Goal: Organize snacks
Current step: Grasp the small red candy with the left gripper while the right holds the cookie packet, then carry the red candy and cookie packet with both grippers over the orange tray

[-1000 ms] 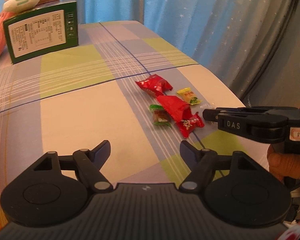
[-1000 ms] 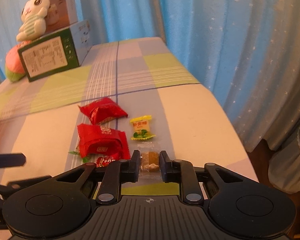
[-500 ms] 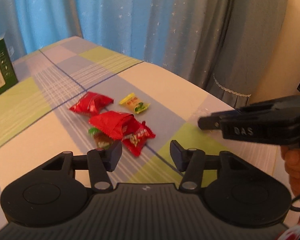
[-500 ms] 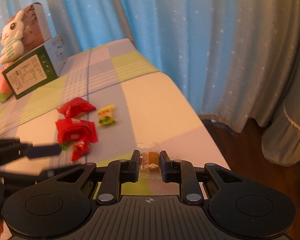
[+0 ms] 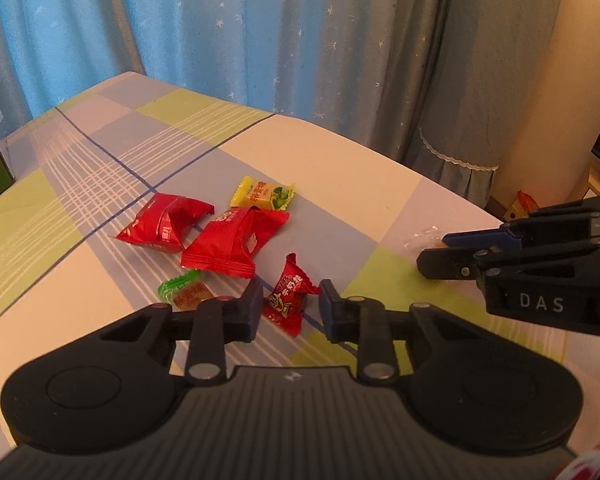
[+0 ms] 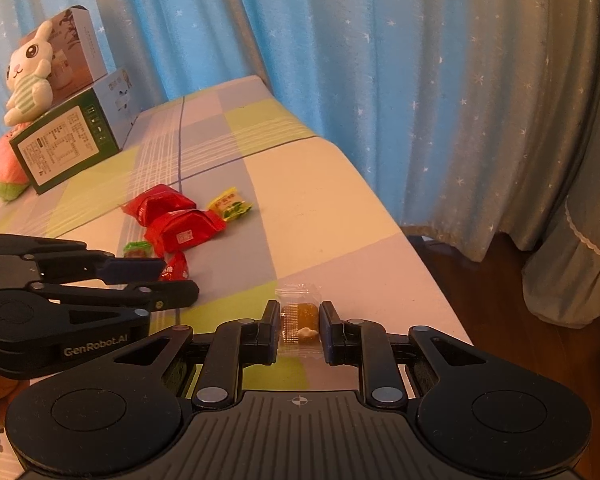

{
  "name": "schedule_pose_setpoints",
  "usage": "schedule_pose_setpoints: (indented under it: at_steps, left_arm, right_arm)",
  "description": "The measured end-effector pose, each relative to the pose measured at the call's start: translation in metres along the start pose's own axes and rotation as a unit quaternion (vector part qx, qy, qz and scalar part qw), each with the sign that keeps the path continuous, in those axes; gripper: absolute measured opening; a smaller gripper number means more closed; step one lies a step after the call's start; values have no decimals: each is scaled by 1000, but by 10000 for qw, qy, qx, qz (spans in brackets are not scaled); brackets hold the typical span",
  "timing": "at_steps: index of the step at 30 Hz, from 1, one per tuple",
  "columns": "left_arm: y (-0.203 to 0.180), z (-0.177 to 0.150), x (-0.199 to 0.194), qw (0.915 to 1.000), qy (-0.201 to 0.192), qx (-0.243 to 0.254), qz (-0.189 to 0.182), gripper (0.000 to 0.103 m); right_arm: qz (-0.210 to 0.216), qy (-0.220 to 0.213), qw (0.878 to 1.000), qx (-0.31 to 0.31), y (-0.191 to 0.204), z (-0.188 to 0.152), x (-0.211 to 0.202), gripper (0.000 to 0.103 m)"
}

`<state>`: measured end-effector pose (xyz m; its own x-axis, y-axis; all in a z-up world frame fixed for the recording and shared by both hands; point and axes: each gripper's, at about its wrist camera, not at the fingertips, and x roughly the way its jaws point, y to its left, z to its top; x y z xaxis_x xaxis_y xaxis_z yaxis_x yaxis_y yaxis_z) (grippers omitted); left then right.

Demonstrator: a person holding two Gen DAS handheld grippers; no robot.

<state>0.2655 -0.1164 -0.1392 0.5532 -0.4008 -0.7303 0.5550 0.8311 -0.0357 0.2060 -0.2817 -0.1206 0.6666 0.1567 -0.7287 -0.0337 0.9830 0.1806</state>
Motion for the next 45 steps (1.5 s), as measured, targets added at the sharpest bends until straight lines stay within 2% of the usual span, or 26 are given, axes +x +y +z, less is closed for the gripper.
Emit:
schedule_pose_setpoints:
  at_steps: [1, 11, 26, 40, 45]
  left_arm:
    - [0, -1, -1, 10000, 9, -46, 18, 19]
    - [-1, -28, -41, 9955, -62, -900, 271, 15]
    - [15, -52, -124, 9756, -231, -2025, 815, 15]
    - [25, -67, -226, 9606, -670, -2375, 1276, 15]
    - [36, -81, -259, 9524, -785, -2587, 1406, 15]
  right_arm:
    - [5, -5, 10000, 6, 1, 0, 0, 21]
    - [172, -17, 9998, -44, 14, 2, -4, 21]
    - [640, -86, 9971, -412, 66, 14, -44, 21]
    - [1041, -353, 9905, -822, 131, 8, -114, 21]
    - [1158, -461, 9874, -972, 157, 5, -134, 21]
